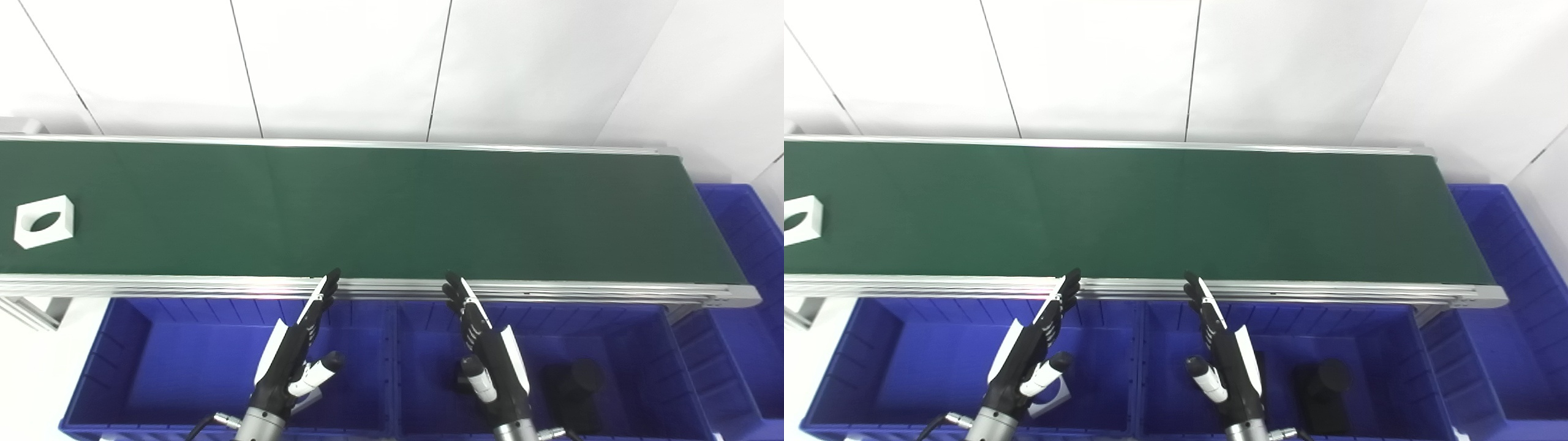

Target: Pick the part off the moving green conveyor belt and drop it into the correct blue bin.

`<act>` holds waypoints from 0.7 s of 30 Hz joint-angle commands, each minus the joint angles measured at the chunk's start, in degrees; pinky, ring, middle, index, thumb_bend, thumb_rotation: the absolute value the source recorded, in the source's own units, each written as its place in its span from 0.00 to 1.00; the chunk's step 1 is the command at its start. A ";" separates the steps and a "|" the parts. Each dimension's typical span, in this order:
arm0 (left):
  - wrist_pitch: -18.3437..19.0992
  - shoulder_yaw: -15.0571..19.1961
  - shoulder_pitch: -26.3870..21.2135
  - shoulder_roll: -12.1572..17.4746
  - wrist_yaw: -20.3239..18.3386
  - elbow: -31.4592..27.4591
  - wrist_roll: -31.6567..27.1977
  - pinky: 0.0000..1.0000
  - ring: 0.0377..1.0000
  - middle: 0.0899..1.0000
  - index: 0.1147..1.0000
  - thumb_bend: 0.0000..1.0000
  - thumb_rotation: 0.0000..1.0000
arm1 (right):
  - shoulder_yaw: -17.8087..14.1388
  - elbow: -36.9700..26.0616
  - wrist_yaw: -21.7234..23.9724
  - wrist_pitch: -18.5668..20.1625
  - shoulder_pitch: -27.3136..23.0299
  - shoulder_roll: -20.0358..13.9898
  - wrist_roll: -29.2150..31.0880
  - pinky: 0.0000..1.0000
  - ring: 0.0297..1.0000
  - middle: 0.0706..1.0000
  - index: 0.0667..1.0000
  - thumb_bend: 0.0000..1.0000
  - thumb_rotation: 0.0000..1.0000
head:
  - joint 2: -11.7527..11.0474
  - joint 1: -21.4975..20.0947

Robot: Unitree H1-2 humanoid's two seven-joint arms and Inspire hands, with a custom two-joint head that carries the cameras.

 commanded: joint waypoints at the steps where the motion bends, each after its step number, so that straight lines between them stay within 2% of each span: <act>1: -1.90 0.37 0.20 0.01 -0.95 -2.17 0.13 0.98 1.00 0.99 0.97 0.87 0.90 | 0.37 -0.25 -0.30 -2.87 -1.22 0.81 0.03 0.94 0.96 0.97 0.94 0.94 0.98 | -0.03 0.30; 15: -1.88 0.24 2.04 -0.17 -1.20 -3.42 1.63 0.97 1.00 1.00 1.00 0.87 0.94 | 1.35 2.92 -0.86 -2.87 -2.31 0.23 -0.27 0.96 0.97 0.97 0.92 0.93 0.97 | -0.27 0.93; 21: -1.88 0.19 1.92 -0.36 -1.24 -2.98 1.47 0.98 1.00 1.00 0.99 0.87 0.92 | 1.39 2.99 -0.35 -2.85 -1.94 -0.06 -0.14 0.97 0.97 0.98 0.93 0.96 0.97 | -0.26 1.20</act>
